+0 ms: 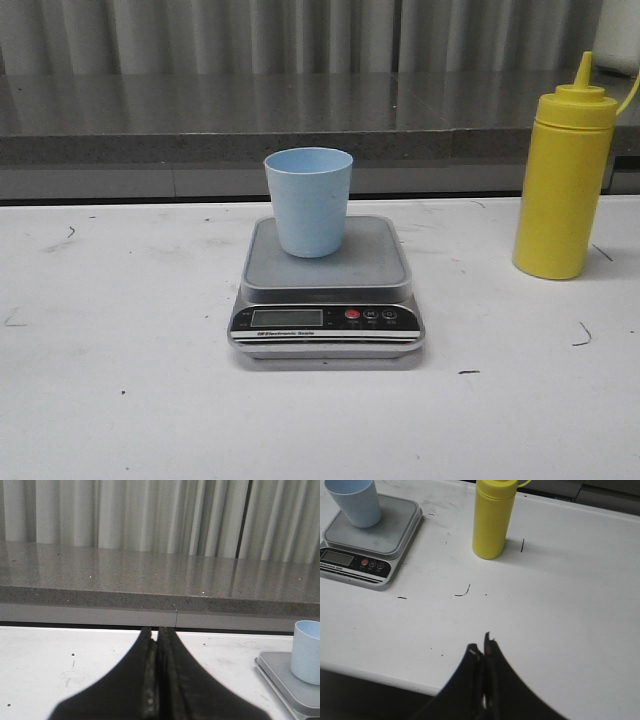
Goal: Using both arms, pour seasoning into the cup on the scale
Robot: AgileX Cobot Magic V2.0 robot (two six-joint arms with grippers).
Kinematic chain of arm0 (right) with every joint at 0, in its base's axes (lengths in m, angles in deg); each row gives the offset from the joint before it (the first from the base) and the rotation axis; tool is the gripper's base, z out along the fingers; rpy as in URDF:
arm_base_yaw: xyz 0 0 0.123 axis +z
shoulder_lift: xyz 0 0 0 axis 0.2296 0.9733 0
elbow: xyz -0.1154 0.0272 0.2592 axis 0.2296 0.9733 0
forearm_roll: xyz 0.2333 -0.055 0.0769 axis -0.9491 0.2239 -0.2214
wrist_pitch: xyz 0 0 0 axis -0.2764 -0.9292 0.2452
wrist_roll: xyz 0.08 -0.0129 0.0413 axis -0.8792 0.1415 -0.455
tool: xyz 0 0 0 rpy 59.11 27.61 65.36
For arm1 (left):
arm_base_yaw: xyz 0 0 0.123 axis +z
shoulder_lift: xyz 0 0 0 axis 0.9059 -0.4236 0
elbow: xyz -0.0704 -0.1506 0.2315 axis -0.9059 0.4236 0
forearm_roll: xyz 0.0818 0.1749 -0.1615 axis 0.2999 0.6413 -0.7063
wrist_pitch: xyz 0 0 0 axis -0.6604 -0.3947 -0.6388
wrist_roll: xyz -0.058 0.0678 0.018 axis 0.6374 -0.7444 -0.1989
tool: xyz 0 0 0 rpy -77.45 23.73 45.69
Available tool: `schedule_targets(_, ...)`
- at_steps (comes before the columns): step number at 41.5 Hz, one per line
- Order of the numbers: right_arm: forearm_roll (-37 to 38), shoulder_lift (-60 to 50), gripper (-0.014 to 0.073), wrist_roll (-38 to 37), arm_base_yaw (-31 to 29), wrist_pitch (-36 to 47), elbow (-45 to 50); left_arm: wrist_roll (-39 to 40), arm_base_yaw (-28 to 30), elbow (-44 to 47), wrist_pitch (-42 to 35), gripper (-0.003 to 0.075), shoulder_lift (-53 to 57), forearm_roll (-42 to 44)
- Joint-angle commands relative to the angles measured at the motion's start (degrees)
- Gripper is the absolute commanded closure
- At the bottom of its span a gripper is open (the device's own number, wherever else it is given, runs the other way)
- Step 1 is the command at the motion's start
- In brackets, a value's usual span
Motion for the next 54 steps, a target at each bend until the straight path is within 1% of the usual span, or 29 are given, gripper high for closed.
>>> schedule_targets(1,1.1,0.5,0.0714,0.0,-0.1,3.4,-1.7,0.2,-0.5,1.3,-4.9,0.0740,1.0,-0.5)
schedule_targets(25,1.1,0.5,0.0714,0.0,-0.1,3.4,-1.7,0.2,-0.5,1.3,-4.9,0.0740,0.9,-0.5)
schedule_targets(29,2.3,-0.6,0.0714,0.2,-0.8,5.0,0.2,0.2,-0.5,1.3,-4.9,0.0740,0.9,-0.5)
schedule_targets(31,2.5,-1.6,0.0714,0.2,-2.0,7.4,2.5,0.2,-0.5,1.3,-4.9,0.0740,0.9,-0.5)
schedule_targets(36,1.4,-5.6,0.0712,0.2,-5.4,19.9,11.3,0.2,-0.5,1.3,-4.9,0.0740,0.9,-0.5)
schedule_targets(39,-1.0,-8.3,0.0711,1.5,-6.9,27.6,17.3,0.2,-0.5,1.3,-4.9,0.0740,0.9,-0.5)
schedule_targets(40,-1.8,-9.2,0.0711,1.8,-7.2,29.1,18.9,0.2,-0.5,1.3,-4.9,0.0740,0.9,-0.5)
schedule_targets(41,-2.6,-10.3,0.0711,2.2,-7.7,32.6,20.9,0.2,-0.5,1.3,-4.9,0.0740,0.9,-0.5)
schedule_targets(45,-4.4,-14.0,0.0711,4.1,-9.2,40.1,27.2,0.2,-0.5,1.3,-4.9,0.0740,0.9,-0.5)
schedule_targets(48,-4.4,-15.8,0.0711,4.3,-10.6,42.7,31.0,0.2,-0.5,1.3,-4.9,0.0740,0.9,-0.5)
schedule_targets(54,-4.4,-19.4,0.0711,4.3,-12.0,44.8,36.2,0.2,-0.5,1.3,-4.9,0.0740,0.9,-0.5)
